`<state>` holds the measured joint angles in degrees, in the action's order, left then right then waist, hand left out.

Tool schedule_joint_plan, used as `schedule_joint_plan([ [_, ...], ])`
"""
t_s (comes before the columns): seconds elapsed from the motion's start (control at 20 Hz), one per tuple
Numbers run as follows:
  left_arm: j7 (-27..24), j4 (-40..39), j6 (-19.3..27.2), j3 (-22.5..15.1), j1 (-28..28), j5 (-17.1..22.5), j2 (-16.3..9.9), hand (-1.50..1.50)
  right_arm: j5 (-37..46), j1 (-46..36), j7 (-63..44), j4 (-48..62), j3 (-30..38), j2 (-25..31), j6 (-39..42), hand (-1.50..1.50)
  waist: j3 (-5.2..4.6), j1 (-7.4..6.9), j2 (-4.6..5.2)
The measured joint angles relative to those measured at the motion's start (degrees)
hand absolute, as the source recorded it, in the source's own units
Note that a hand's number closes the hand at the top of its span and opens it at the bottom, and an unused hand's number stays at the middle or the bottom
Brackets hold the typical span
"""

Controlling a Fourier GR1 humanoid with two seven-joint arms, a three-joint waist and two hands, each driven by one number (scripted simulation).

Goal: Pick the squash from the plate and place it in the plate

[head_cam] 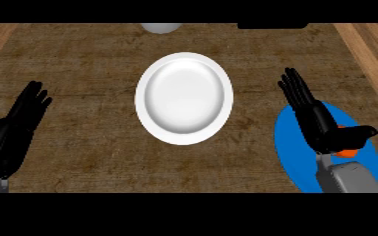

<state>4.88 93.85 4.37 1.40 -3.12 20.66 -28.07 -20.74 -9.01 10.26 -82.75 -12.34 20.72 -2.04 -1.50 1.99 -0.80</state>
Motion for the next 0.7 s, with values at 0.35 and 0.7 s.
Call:
schedule_joint_plan([
  [0.35, -0.9, 1.7, 0.4, -1.4, 8.0, -4.3, -0.6, 0.0, 6.5, -6.0, -3.5, -3.4, -2.0, 5.8, 2.4, 1.5, 0.71, -0.88, 0.4],
  [0.7, -1.3, 0.6, 0.5, -3.4, 13.1, -6.6, 0.3, 0.0, 23.7, -2.1, -6.0, 0.1, -5.6, 5.3, -13.3, -1.5, 1.24, -0.47, 0.79],
])
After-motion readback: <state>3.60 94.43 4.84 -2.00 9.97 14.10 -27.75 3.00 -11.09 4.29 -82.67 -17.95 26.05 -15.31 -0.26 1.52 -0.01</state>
